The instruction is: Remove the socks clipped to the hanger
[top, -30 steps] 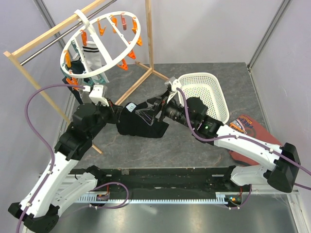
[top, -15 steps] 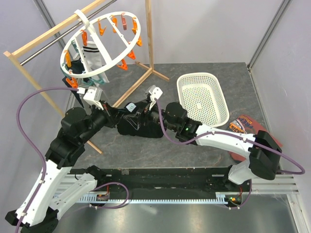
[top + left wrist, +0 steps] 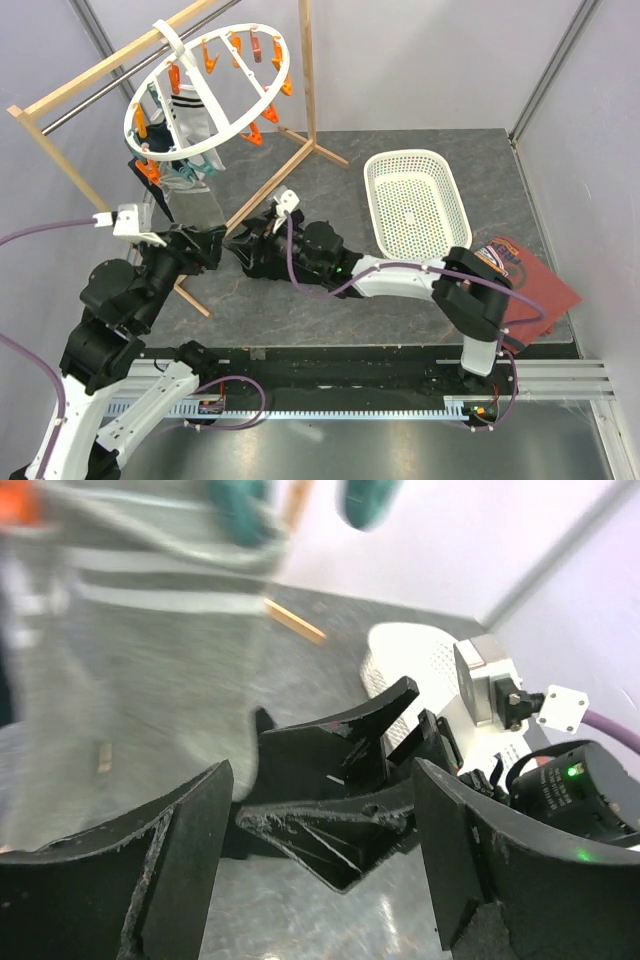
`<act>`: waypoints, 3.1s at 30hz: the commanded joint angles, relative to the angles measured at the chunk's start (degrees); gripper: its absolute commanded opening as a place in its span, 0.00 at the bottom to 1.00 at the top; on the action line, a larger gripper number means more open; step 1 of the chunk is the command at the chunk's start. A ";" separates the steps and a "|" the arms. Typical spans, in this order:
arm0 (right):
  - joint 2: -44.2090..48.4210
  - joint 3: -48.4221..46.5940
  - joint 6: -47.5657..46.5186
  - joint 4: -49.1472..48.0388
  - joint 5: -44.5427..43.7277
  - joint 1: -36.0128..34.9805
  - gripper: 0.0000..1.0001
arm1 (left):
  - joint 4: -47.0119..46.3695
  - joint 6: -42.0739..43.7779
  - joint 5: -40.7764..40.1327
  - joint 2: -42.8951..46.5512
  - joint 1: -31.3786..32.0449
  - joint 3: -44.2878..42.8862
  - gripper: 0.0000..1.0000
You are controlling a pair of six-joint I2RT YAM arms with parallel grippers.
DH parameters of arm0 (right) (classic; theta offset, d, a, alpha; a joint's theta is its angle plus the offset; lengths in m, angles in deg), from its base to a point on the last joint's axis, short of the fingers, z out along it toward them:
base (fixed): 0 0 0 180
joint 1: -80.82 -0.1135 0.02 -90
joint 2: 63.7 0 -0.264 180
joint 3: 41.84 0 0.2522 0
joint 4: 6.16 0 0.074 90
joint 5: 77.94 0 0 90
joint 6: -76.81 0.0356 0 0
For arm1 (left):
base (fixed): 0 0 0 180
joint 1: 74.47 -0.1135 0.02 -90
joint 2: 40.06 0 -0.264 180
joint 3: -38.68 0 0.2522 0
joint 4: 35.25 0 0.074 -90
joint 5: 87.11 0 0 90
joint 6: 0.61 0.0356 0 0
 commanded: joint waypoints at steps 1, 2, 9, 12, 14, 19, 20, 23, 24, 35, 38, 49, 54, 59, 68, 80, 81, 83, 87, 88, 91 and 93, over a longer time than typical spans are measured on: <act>-5.23 -8.50 2.55 -4.70 2.15 -0.78 0.79 | 2.40 2.37 -10.84 2.45 -0.14 -1.24 0.79; -6.98 -9.29 2.91 -5.05 2.24 -0.95 0.77 | 2.40 2.72 -11.19 2.89 -0.14 -1.41 0.79; -11.56 -15.88 5.81 -5.49 3.91 -1.13 0.72 | 2.31 4.56 -11.55 1.84 -0.14 -1.06 0.79; -12.09 -17.20 6.51 -5.58 5.31 -1.13 0.72 | 2.40 4.83 -11.81 0.78 -0.14 -0.89 0.79; -12.36 -17.82 6.51 -4.36 5.41 -1.13 0.71 | 2.40 4.74 -13.03 0.69 -0.14 -0.97 0.79; -10.61 -16.16 5.29 -3.56 0.93 -1.13 0.15 | 1.61 5.53 -14.18 0.96 -0.14 -0.80 0.78; -8.69 -14.85 4.67 -2.86 0.66 -1.13 0.04 | 1.35 6.23 -13.40 0.70 -0.14 -0.97 0.78; -3.67 -10.90 3.00 -2.06 -0.75 -1.04 0.00 | 1.96 7.55 -10.94 0.08 -0.14 -1.93 0.77; -2.35 -10.01 2.48 -2.15 -0.92 -0.95 0.00 | 2.31 7.47 -10.58 -0.27 -0.14 -2.29 0.77; 6.01 -8.68 -5.25 8.03 -5.39 -1.74 0.00 | 12.85 -7.11 -16.21 -10.90 -0.14 -16.34 0.70; 6.89 -10.52 -12.26 14.71 -9.26 -3.32 0.00 | 14.61 -9.22 -15.50 -13.01 -0.14 -19.77 0.68; 7.51 -11.41 -25.13 18.33 -20.44 -9.04 0.00 | 17.51 -12.22 -19.00 -17.76 -0.14 -27.60 0.63; 7.16 -11.76 -24.95 17.28 -19.30 -9.65 0.00 | 17.26 -9.77 -22.44 -21.18 -0.14 -31.55 0.62; 6.63 -12.02 -24.25 16.92 -18.59 -9.83 0.00 | 16.55 -5.54 -22.44 -24.88 -0.14 -34.37 0.62; 6.10 -12.64 -25.04 17.62 -17.89 -10.71 0.00 | 13.12 -2.91 -25.08 -26.73 -0.14 -36.13 0.62; 5.75 -13.08 -26.09 17.63 -17.27 -11.50 0.00 | 10.31 1.48 -28.16 -29.01 -0.14 -35.96 0.60; 5.75 -12.91 -26.18 17.54 -17.27 -11.50 0.00 | 10.22 1.66 -28.16 -29.27 -0.14 -36.04 0.60; 5.75 -12.82 -26.18 17.54 -17.27 -11.59 0.00 | 9.70 1.93 -27.98 -29.71 -0.14 -35.95 0.58; 6.10 -12.38 -26.18 17.36 -17.27 -11.68 0.00 | 8.64 2.63 -27.98 -30.07 -0.14 -35.51 0.53; 6.19 -12.20 -26.27 17.10 -17.36 -11.68 0.00 | 8.64 2.81 -27.98 -29.98 -0.14 -35.43 0.46; 6.36 -11.85 -26.45 17.10 -17.54 -11.68 0.00 | 7.85 2.81 -26.67 -29.63 -0.14 -34.99 0.30; 6.62 -11.50 -26.45 17.10 -17.71 -11.68 0.00 | 7.58 2.98 -25.61 -29.28 -0.14 -34.90 0.17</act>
